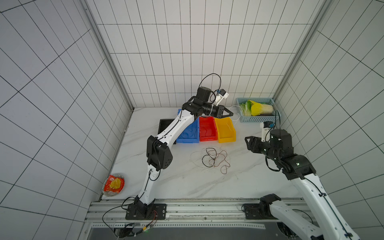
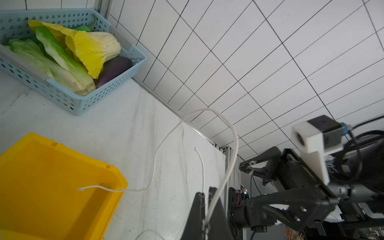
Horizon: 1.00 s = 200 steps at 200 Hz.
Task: Untangle and sort cables by color
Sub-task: Place the cable in the bin.
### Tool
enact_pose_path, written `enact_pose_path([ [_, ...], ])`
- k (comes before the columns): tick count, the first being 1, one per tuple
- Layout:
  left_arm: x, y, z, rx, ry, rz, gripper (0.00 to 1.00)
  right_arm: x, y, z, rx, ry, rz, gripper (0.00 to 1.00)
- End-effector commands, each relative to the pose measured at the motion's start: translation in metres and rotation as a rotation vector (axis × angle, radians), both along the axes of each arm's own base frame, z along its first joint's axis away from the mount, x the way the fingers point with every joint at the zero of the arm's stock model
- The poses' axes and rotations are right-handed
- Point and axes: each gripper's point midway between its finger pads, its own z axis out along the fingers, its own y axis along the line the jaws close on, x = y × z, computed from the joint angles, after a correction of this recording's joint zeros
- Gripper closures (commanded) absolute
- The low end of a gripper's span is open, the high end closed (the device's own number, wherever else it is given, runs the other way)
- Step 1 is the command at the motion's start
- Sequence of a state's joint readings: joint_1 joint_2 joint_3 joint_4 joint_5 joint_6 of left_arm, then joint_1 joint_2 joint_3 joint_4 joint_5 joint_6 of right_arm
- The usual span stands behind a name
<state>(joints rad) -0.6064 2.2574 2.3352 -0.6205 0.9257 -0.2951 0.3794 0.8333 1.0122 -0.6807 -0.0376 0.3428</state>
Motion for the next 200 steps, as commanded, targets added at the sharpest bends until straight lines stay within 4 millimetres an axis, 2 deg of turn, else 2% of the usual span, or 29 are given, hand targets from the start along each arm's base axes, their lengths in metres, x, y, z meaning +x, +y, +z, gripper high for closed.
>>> enact_pose_path([
  [1,0.025,-0.003,-0.011,0.005,-0.086,0.037,1.00,-0.009,-0.010,-0.001,-0.046,0.032,-0.007,0.34],
  [22,0.050,0.003,-0.056,0.102,-0.103,0.099,1.00,-0.013,-0.015,0.001,-0.065,0.028,-0.009,0.34],
  [30,0.056,0.005,-0.067,0.119,-0.104,0.109,1.00,-0.014,-0.017,0.002,-0.074,0.026,-0.013,0.34],
  [67,0.075,0.008,-0.100,0.191,-0.168,0.141,1.00,-0.013,-0.020,0.003,-0.096,0.017,-0.017,0.35],
  [88,0.086,0.011,-0.122,0.249,-0.201,0.170,1.00,-0.007,-0.013,-0.001,-0.086,0.039,0.011,0.35],
  [114,0.097,0.015,-0.146,0.313,-0.226,0.202,0.85,0.002,-0.002,-0.007,-0.055,0.077,0.030,0.35],
  [119,0.098,0.015,-0.148,0.319,-0.230,0.205,0.79,0.004,0.000,-0.008,-0.049,0.083,0.030,0.35],
  [129,0.102,0.017,-0.151,0.334,-0.238,0.222,0.64,0.008,0.003,-0.009,-0.037,0.089,0.032,0.35],
  [134,0.104,0.018,-0.152,0.340,-0.241,0.232,0.59,0.010,0.004,-0.010,-0.032,0.092,0.032,0.35],
  [165,0.110,0.022,-0.145,0.362,-0.277,0.265,0.56,0.022,0.011,-0.017,-0.033,0.133,0.044,0.34],
  [185,0.109,0.029,-0.125,0.368,-0.315,0.274,0.55,0.031,0.007,-0.027,-0.071,0.160,0.009,0.34],
  [200,0.105,0.037,-0.101,0.362,-0.344,0.278,0.52,0.037,0.009,-0.038,-0.088,0.198,0.011,0.34],
])
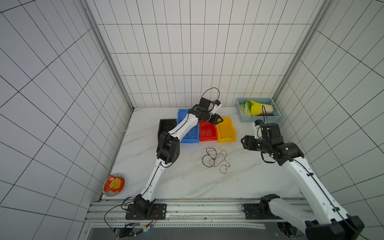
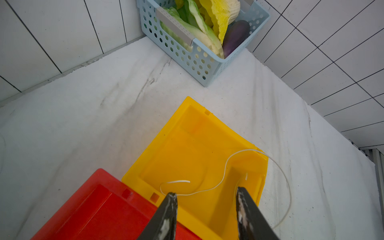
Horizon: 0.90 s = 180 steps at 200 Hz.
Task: Untangle and sort cables by color
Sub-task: Place the cable in the bin, then pick up the cable at the center of the board.
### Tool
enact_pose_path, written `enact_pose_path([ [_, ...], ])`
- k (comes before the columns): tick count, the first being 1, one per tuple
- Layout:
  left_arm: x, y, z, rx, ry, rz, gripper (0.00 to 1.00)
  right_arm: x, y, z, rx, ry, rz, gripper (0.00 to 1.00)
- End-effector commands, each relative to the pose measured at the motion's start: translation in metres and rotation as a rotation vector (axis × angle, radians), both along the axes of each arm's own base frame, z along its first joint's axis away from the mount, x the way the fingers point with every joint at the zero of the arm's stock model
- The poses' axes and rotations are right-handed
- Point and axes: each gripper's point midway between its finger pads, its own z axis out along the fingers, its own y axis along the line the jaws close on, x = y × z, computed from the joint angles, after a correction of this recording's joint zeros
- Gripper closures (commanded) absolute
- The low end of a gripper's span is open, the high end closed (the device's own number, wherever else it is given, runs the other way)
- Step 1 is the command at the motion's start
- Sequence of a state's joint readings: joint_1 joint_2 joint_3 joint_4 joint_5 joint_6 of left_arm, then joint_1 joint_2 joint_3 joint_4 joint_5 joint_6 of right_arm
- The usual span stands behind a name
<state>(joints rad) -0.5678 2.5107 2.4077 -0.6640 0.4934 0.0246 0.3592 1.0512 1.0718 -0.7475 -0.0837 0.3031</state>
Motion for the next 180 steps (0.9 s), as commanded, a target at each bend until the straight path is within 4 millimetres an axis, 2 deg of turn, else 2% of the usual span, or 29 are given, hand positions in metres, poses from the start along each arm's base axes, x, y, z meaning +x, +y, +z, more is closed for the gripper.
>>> enact_pose_path([
  [1,-0.001,0.012,0.058,-0.002,-0.111,0.009,0.52,0.016,-0.001,0.006,-0.010,-0.009,-0.027,0.34],
  [15,-0.010,0.023,0.088,-0.017,-0.128,0.004,0.49,0.016,0.012,-0.012,0.010,0.062,0.036,0.33],
  [36,-0.039,0.045,0.122,-0.028,-0.124,-0.043,0.45,0.014,0.044,-0.039,0.056,0.156,0.139,0.30],
  [56,-0.071,0.072,0.137,-0.024,-0.100,-0.075,0.43,0.007,0.073,-0.063,0.022,0.213,0.244,0.28],
  [68,-0.087,0.091,0.136,-0.020,-0.066,-0.069,0.41,0.003,0.085,-0.078,0.021,0.249,0.287,0.27],
  [80,-0.105,0.106,0.129,-0.020,-0.019,-0.068,0.40,0.003,0.090,-0.094,0.008,0.289,0.289,0.27],
  [94,-0.124,0.121,0.114,-0.016,0.046,-0.061,0.40,0.006,0.086,-0.112,-0.038,0.320,0.270,0.27],
  [118,-0.159,0.129,0.081,-0.021,0.144,-0.095,0.40,0.008,0.079,-0.135,-0.114,0.355,0.265,0.31],
  [127,-0.168,0.129,0.068,-0.030,0.162,-0.106,0.40,0.006,0.082,-0.141,-0.108,0.369,0.289,0.38],
  [131,-0.171,0.129,0.063,-0.032,0.167,-0.109,0.40,0.004,0.085,-0.145,-0.098,0.380,0.303,0.47],
  [133,-0.173,0.128,0.061,-0.035,0.167,-0.113,0.40,0.004,0.085,-0.145,-0.095,0.381,0.305,0.48],
  [146,-0.183,0.124,0.046,-0.036,0.173,-0.147,0.39,0.001,0.096,-0.148,-0.052,0.399,0.341,0.77],
  [158,-0.189,0.119,0.031,-0.015,0.169,-0.170,0.39,0.000,0.100,-0.146,-0.037,0.385,0.356,0.99],
  [180,-0.204,0.106,0.010,0.001,0.173,-0.242,0.38,-0.003,0.096,-0.130,-0.040,0.331,0.350,1.00],
])
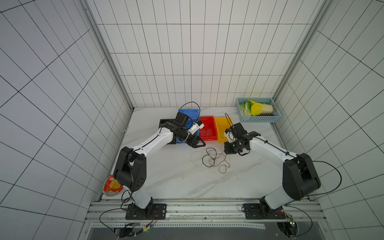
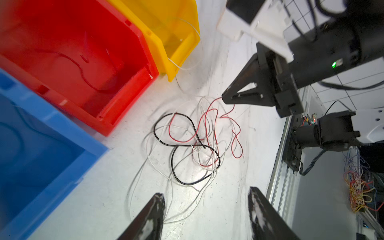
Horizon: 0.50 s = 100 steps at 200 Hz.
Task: Untangle and sort cables by color
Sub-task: Pick up the cable at the center of the board.
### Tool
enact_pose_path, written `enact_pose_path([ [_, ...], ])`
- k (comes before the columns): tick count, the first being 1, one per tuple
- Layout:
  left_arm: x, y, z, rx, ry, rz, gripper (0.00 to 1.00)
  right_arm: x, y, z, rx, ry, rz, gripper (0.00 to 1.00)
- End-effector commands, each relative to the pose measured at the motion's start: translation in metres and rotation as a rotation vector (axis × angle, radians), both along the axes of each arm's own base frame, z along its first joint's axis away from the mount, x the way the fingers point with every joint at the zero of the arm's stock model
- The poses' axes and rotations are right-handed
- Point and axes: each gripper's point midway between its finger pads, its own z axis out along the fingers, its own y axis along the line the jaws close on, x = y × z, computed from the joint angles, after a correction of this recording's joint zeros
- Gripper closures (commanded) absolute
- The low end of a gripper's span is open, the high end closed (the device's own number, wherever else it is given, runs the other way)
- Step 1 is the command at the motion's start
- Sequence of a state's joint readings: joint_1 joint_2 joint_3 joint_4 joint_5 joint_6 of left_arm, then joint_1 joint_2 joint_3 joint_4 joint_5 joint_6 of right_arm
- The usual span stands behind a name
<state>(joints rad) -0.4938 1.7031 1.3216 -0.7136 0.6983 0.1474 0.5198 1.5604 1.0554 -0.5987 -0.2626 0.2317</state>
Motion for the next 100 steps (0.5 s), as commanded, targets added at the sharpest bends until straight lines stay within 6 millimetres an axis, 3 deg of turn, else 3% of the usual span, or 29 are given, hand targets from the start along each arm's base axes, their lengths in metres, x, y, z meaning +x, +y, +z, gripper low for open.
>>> enact_pose_path([
  [1,-0.004,-0.023,0.002,-0.068,-0.087,-0.103,0.38,-0.009,0.001,0.012,0.026,-0.047,0.031,1.00],
  [47,-0.026,-0.053,-0.043,0.017,-0.109,-0.208,0.36,-0.021,-0.003,0.068,0.099,-0.145,0.031,1.00],
  [80,-0.001,-0.054,-0.085,0.162,-0.130,-0.113,0.37,-0.036,0.003,0.145,0.224,-0.278,0.079,1.00],
  [100,0.017,-0.045,-0.107,0.242,-0.116,-0.044,0.41,-0.045,-0.016,0.183,0.195,-0.354,0.051,1.00],
])
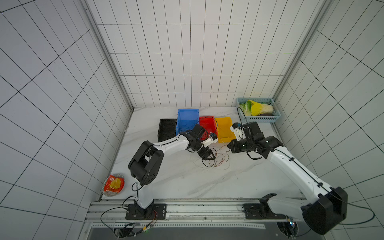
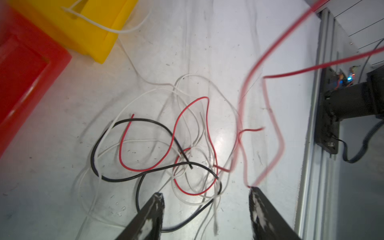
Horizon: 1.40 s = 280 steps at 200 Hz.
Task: Untangle and sort cables by color
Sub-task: Pick up the cable at the center of the board.
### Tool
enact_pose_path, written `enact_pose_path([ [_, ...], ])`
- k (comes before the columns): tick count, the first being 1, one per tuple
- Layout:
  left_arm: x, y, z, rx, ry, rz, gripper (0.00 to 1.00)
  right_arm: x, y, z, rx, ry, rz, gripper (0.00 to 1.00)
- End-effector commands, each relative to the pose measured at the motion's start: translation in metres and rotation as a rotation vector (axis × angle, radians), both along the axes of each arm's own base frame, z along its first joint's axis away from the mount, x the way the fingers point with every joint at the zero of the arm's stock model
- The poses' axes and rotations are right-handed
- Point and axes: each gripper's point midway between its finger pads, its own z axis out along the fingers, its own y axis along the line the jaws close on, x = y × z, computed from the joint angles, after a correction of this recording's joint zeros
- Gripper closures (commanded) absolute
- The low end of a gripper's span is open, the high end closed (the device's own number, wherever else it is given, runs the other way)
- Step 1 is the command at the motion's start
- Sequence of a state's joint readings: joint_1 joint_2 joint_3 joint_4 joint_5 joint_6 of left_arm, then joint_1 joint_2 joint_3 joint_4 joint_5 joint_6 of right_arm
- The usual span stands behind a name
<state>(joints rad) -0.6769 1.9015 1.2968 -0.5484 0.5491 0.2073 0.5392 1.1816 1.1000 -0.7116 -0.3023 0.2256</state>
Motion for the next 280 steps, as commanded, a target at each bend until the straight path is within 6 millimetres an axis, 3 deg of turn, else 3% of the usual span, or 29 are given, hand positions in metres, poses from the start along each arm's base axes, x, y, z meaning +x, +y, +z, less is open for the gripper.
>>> enact_pose_path([
  [1,0.036,0.011,-0.022,0.094,-0.064,0.110,0.42,-0.014,-0.013,0.059,0.012,-0.105,-0.004,1.00],
  [19,0.038,0.016,-0.028,0.089,-0.021,0.127,0.44,-0.016,-0.028,0.090,-0.012,-0.184,-0.045,1.00],
  [48,0.034,0.020,-0.018,0.055,-0.014,0.113,0.44,-0.006,-0.038,0.142,-0.005,-0.324,-0.093,1.00],
  [68,0.029,0.026,-0.001,0.013,0.013,0.100,0.43,0.021,-0.031,0.160,0.034,-0.390,-0.157,1.00],
  [90,0.022,0.042,0.031,-0.066,0.051,0.089,0.42,0.062,-0.009,0.160,0.104,-0.426,-0.209,1.00],
  [112,0.012,0.067,0.067,-0.123,0.036,0.069,0.41,0.108,0.014,0.145,0.126,-0.431,-0.253,1.00],
  [130,-0.010,0.090,0.089,-0.127,0.019,-0.003,0.41,0.142,0.032,0.129,0.121,-0.428,-0.270,1.00],
  [159,-0.030,0.122,0.110,-0.131,0.026,-0.015,0.41,0.189,0.056,0.097,0.092,-0.446,-0.275,1.00],
  [192,-0.027,0.152,0.118,-0.161,0.012,0.081,0.41,0.231,0.081,0.064,0.024,-0.456,-0.234,1.00],
  [220,-0.018,0.168,0.120,-0.173,-0.003,0.154,0.40,0.245,0.096,0.021,-0.020,-0.392,-0.214,1.00],
  [264,-0.012,0.175,0.119,-0.163,-0.022,0.184,0.40,0.240,0.128,-0.046,-0.066,-0.293,-0.156,1.00],
  [280,-0.011,0.175,0.117,-0.156,-0.017,0.184,0.41,0.236,0.132,-0.061,-0.088,-0.255,-0.134,0.97],
])
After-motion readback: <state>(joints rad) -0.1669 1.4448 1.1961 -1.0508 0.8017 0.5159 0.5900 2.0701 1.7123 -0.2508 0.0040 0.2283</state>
